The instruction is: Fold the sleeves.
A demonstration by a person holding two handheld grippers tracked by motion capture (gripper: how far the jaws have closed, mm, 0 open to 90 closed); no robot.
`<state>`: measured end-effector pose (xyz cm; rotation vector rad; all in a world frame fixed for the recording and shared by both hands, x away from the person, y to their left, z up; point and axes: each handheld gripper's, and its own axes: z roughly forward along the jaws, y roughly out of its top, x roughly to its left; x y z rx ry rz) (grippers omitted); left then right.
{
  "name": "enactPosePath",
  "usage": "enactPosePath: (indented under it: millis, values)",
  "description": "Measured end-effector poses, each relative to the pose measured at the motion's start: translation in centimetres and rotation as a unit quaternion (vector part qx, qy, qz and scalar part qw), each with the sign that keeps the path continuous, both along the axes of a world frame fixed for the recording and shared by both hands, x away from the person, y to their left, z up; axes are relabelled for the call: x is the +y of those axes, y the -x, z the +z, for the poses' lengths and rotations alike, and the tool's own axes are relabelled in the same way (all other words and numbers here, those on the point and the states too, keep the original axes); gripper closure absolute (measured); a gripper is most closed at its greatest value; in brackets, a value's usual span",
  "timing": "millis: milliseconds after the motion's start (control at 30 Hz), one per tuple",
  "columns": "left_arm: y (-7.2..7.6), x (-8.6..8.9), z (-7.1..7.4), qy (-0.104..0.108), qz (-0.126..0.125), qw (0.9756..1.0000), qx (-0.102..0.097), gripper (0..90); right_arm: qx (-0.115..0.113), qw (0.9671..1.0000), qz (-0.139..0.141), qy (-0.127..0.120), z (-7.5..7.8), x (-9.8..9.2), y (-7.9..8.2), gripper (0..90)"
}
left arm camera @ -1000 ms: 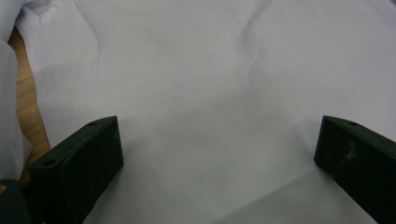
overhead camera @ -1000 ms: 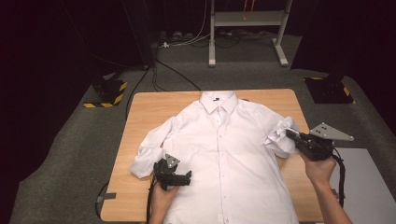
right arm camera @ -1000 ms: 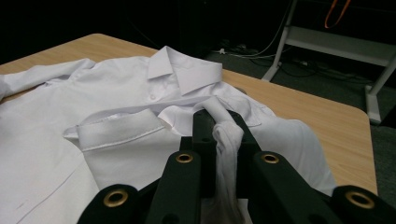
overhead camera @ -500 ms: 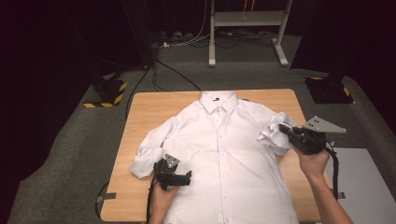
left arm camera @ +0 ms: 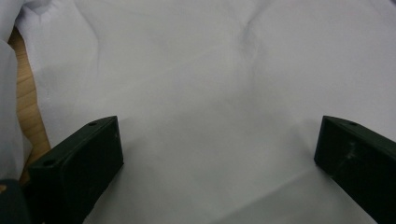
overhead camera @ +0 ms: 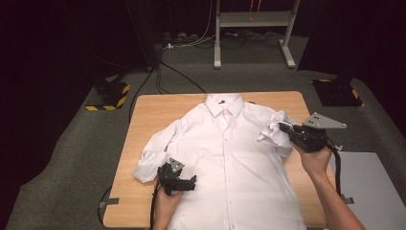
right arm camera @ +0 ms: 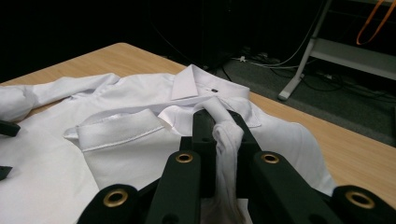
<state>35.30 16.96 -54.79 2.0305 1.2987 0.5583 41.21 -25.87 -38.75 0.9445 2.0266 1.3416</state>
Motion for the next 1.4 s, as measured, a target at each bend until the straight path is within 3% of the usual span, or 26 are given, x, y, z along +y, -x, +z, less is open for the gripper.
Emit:
enactPosePath:
  millis: [967, 1400]
  values:
    - [0.0, 0.0, 0.0, 0.001, 0.0, 1.0, 0.0, 1.0, 0.01, 0.9976, 0.067, 0.008, 2.1, 6.6, -3.6, 85.4]
    - [0.0, 0.0, 0.0, 0.0, 0.0, 1.0, 0.0, 1.0, 0.019, 0.9959, 0.088, 0.005, 2.2, 8.9, -4.6, 85.4]
